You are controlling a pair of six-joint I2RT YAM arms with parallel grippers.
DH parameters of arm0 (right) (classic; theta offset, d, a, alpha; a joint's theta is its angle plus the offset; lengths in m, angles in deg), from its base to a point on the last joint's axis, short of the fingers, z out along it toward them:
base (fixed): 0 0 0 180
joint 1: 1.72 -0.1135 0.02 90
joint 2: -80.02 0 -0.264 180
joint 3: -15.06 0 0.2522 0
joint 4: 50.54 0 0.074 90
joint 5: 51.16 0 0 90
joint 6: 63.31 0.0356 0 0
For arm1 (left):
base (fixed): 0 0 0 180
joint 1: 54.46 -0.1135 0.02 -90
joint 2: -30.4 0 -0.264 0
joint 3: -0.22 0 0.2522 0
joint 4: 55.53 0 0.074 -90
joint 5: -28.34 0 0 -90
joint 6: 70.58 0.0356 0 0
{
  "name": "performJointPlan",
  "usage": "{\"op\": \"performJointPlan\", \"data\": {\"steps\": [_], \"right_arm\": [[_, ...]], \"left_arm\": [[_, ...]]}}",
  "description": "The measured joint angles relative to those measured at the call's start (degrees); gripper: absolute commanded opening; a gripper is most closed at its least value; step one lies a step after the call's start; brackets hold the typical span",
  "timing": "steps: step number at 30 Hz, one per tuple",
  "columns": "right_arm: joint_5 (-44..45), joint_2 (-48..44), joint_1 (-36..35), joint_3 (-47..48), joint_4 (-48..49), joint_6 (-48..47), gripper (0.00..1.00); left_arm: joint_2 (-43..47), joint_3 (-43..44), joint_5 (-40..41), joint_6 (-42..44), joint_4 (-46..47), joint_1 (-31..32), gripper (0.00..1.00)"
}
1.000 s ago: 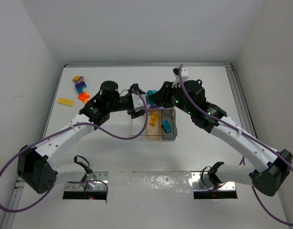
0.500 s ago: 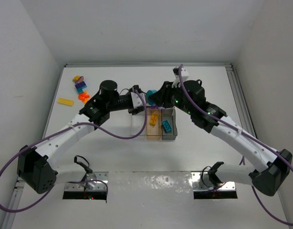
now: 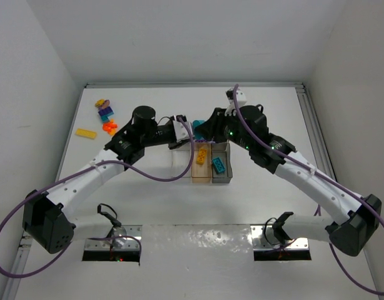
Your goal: Sort the legos into containers by color
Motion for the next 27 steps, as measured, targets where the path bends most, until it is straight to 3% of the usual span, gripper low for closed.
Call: {"op": "performJointPlan", "data": {"steps": [7,13,27], "right_arm": [[4.61,-1.92,8.31,-0.26,-7.87,-2.16,0.0],[9.44,-6.84,10.6,-2.71,-12.24,-4.72,0.0],[8.94,-6.36,10.56,-13.84,-13.16,-3.54,0.0]], "left_arm": [[-2.69,-3.21,9.09,0.85,-6.43,-0.09,0.0],[-6.36,-4.5,10.08,-2.32,-8.48,0.04,0.0],[-18.58,-4.04,11.37,-18.18,1.4,9.33,0.59]]}}
